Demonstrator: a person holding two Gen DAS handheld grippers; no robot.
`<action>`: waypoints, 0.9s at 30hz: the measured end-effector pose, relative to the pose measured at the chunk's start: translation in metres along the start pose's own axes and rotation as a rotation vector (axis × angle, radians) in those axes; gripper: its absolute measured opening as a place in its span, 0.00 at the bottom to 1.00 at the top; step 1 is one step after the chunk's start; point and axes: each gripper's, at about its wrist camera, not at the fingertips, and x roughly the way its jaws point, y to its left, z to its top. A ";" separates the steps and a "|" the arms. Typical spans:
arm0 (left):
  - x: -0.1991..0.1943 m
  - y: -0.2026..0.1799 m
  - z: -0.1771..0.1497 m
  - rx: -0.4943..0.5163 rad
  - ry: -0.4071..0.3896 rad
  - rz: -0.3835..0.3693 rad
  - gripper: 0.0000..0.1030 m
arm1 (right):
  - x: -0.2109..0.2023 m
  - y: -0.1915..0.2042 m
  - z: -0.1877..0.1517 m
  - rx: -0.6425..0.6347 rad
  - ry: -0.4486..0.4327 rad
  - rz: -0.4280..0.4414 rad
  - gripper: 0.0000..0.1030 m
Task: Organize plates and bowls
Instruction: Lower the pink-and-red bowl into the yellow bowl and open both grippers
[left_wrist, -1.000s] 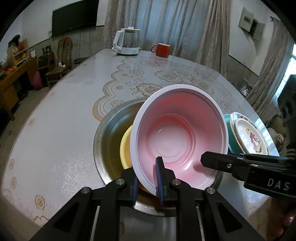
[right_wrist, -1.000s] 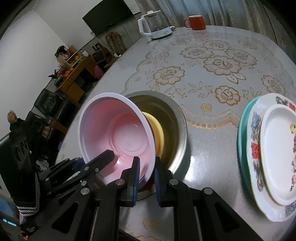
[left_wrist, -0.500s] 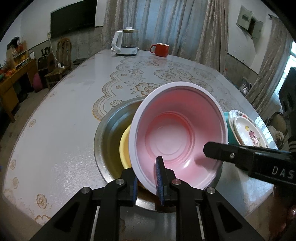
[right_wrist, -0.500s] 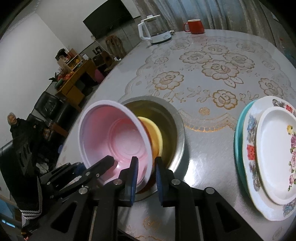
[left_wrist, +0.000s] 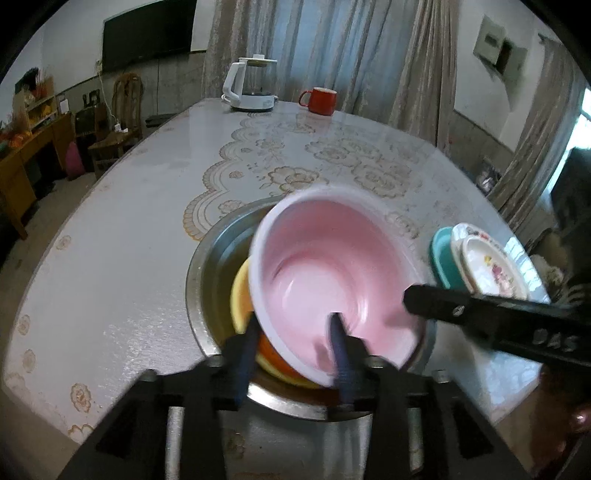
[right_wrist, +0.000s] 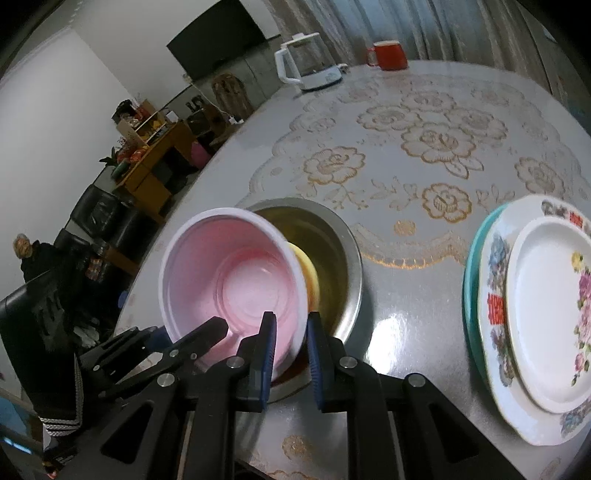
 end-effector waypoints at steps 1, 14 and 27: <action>-0.001 0.000 0.000 -0.004 -0.007 0.002 0.52 | 0.001 -0.001 0.000 0.005 0.005 -0.001 0.15; 0.002 -0.002 -0.002 0.050 -0.031 0.054 0.33 | 0.006 -0.004 -0.003 0.024 0.011 0.026 0.16; -0.019 0.028 0.011 -0.079 -0.116 0.076 0.75 | -0.019 -0.027 0.001 0.072 -0.095 -0.053 0.18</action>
